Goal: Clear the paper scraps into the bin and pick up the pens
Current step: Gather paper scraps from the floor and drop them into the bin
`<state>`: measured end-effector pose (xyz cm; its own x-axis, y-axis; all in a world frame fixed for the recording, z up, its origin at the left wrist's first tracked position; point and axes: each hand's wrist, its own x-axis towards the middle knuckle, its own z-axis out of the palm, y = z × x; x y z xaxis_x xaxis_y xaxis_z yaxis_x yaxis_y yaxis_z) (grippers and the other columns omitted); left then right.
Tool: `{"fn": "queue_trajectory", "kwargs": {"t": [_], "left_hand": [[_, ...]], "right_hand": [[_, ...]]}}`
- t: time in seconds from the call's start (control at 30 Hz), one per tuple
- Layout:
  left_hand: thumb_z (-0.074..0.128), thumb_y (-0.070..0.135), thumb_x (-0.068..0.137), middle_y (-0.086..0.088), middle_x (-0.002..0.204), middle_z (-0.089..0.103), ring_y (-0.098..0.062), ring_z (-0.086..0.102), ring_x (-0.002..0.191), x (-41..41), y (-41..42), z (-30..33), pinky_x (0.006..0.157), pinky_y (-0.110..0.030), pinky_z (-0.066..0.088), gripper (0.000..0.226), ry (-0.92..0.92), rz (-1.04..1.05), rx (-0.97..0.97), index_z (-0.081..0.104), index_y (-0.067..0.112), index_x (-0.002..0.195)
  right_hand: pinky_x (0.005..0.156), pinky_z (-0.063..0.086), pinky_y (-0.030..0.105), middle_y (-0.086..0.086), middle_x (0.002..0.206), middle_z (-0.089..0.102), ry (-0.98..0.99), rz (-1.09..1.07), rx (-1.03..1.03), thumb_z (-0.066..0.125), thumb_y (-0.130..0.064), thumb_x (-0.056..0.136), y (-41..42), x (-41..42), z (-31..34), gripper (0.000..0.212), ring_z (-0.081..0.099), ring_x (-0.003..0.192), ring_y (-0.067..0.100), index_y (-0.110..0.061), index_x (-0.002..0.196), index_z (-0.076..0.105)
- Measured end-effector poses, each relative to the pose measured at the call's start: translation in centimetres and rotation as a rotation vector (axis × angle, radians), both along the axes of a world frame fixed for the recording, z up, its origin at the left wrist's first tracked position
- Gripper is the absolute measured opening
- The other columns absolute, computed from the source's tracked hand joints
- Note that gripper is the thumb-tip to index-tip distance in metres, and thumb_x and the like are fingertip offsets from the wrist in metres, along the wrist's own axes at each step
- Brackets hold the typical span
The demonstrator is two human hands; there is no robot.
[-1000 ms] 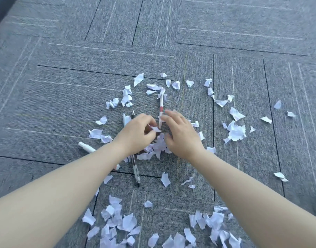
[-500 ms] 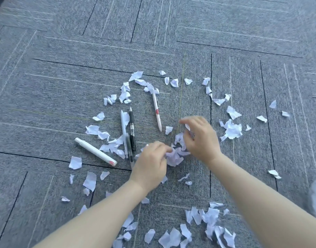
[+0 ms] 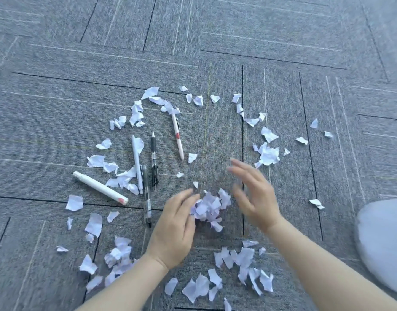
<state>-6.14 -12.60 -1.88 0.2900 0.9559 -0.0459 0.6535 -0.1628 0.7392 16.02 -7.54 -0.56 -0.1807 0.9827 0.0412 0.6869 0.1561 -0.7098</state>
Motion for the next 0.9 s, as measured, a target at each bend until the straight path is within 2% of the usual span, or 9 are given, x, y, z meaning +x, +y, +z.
{"fn": "queue_trajectory", "kwargs": {"t": [0.1,0.17,0.37,0.47,0.53,0.6,0.73,0.8,0.9], "left_hand": [[0.034,0.037,0.094,0.001,0.158,0.012,-0.015,0.005,0.146,0.4,2.9,0.2,0.118,-0.035,0.008,0.057,0.150,0.015,0.022,0.025,0.021,0.148],[0.034,0.040,0.096,0.004,0.160,0.001,-0.012,-0.007,0.146,1.5,5.7,0.7,0.116,-0.034,-0.001,0.059,0.210,-0.026,-0.043,0.014,0.027,0.150],[0.032,0.028,0.101,0.007,0.158,0.011,-0.008,-0.003,0.145,2.5,5.4,0.3,0.118,-0.028,-0.004,0.048,0.232,-0.348,-0.061,0.027,0.024,0.148],[0.031,0.026,0.099,0.010,0.154,0.022,-0.003,0.005,0.144,0.4,0.9,-0.1,0.119,-0.027,0.000,0.044,0.189,-0.423,-0.026,0.038,0.023,0.143],[0.034,0.025,0.096,0.007,0.149,0.037,-0.003,0.017,0.142,-1.5,-2.2,0.0,0.118,-0.034,0.017,0.042,0.159,-0.450,-0.011,0.051,0.020,0.134],[0.041,0.021,0.092,0.002,0.142,0.047,-0.009,0.029,0.140,-3.3,-4.8,0.5,0.113,-0.040,0.029,0.038,0.104,-0.387,-0.007,0.059,0.016,0.125],[0.049,0.043,0.083,-0.006,0.151,0.033,-0.025,0.024,0.142,-7.2,-8.8,1.3,0.114,-0.054,0.016,0.059,0.300,-0.139,0.037,0.043,0.018,0.136],[0.046,0.058,0.079,-0.011,0.152,0.027,-0.031,0.023,0.141,-9.2,-10.5,1.2,0.114,-0.058,0.009,0.074,0.425,0.028,-0.038,0.034,0.019,0.140],[0.026,0.079,0.077,-0.013,0.155,0.020,-0.032,0.018,0.143,-10.7,-12.9,0.6,0.113,-0.060,0.007,0.090,0.503,0.167,-0.164,0.023,0.021,0.146]], "right_hand": [[0.118,0.015,0.046,-0.003,0.162,0.020,-0.232,-0.338,-0.087,0.049,-0.035,0.098,5.3,3.8,-0.4,0.048,0.013,0.148,0.018,-0.031,0.145,0.039],[0.121,0.007,0.050,-0.003,0.164,0.008,-0.308,-0.359,-0.217,0.045,-0.044,0.098,8.3,6.0,-1.2,0.053,0.000,0.151,0.022,-0.034,0.148,0.031],[0.118,0.025,0.051,-0.012,0.157,0.030,-0.238,0.018,-0.219,0.040,-0.037,0.102,5.0,3.7,-1.4,0.047,0.020,0.147,0.009,-0.028,0.147,0.037],[0.122,0.009,0.036,-0.017,0.156,0.029,-0.177,0.196,-0.230,0.040,-0.030,0.100,-2.7,1.1,-1.0,0.047,0.013,0.146,-0.001,-0.029,0.147,0.038],[0.122,0.005,0.030,-0.018,0.155,0.030,-0.167,0.339,-0.227,0.042,-0.028,0.100,-6.8,0.1,-0.8,0.047,0.013,0.146,-0.004,-0.029,0.147,0.039],[0.122,0.012,0.031,-0.014,0.154,0.036,-0.128,0.398,-0.191,0.045,-0.028,0.098,-9.4,0.0,-0.8,0.048,0.019,0.146,0.001,-0.026,0.146,0.043],[0.120,0.015,0.047,-0.010,0.160,0.026,-0.192,0.128,-0.101,0.049,-0.045,0.092,-12.2,1.7,-0.8,0.061,0.013,0.150,0.015,-0.028,0.149,0.036],[0.120,0.014,0.049,-0.005,0.163,0.015,-0.283,0.066,-0.132,0.049,-0.059,0.089,-14.0,2.7,-1.3,0.074,0.006,0.151,0.021,-0.028,0.152,0.028],[0.119,0.010,0.051,0.004,0.165,0.008,-0.364,0.177,-0.116,0.045,-0.073,0.084,-16.5,2.4,-2.2,0.090,0.002,0.151,0.029,-0.024,0.155,0.018]]}}
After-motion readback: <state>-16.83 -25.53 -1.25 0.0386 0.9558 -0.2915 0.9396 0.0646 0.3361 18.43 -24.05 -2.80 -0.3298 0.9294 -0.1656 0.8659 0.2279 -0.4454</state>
